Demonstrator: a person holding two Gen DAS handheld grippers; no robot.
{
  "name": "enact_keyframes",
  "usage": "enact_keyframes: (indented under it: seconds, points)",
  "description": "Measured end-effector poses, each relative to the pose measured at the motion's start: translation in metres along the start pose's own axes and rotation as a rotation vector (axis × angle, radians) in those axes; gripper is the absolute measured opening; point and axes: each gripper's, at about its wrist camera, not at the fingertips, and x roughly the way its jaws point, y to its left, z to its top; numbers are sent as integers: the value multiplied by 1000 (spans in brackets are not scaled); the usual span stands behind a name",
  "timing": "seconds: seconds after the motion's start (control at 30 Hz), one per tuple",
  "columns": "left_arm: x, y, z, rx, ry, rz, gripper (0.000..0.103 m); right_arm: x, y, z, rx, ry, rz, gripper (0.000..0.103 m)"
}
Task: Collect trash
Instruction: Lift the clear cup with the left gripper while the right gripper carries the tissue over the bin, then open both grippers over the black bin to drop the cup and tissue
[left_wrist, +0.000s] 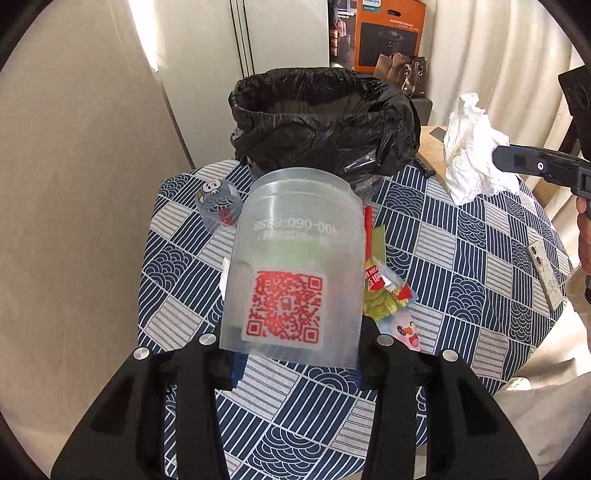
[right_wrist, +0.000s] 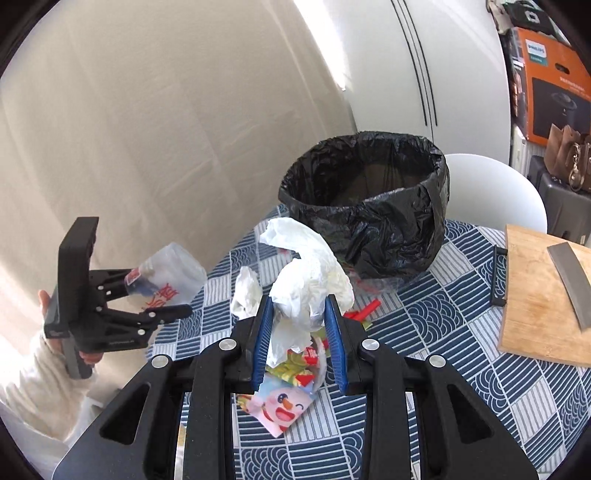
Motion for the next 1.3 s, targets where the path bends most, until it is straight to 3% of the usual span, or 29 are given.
enact_keyframes:
  seconds: [0.13,0.47,0.83,0.87,0.9,0.93,0.97,1.0,1.07,1.23,1.3]
  points:
    - [3,7,37,51,-60,-54,43,-18,2,23,22,-84,-36,27]
    - [11,27,118,165,-141,-176,44,-23,6,73,53,-172,-157,28]
    - [64,46,173,238,-76,-321,44,18,-7,113,117,-213,-280,29]
    - [69,47,177,236,-71,-332,47,24,-9,116,126,-212,-286,29]
    - [75,46,181,241,-69,-331,59,29,-11,119,136,-212,-292,30]
    - [78,45,183,244,-93,-302,68,34,-14,122,148,-216,-292,35]
    - [79,46,184,236,-130,-281,83,39,-16,123,159,-216,-287,42]
    - [82,48,185,220,-139,-303,94,42,-16,125,163,-220,-300,45]
    - [89,54,184,176,-120,-366,96,45,-13,128,159,-232,-374,68]
    - [96,75,179,97,-99,-340,97,34,-10,129,164,-266,-351,85]
    - [90,82,174,89,-101,-286,97,32,-10,128,166,-267,-349,85]
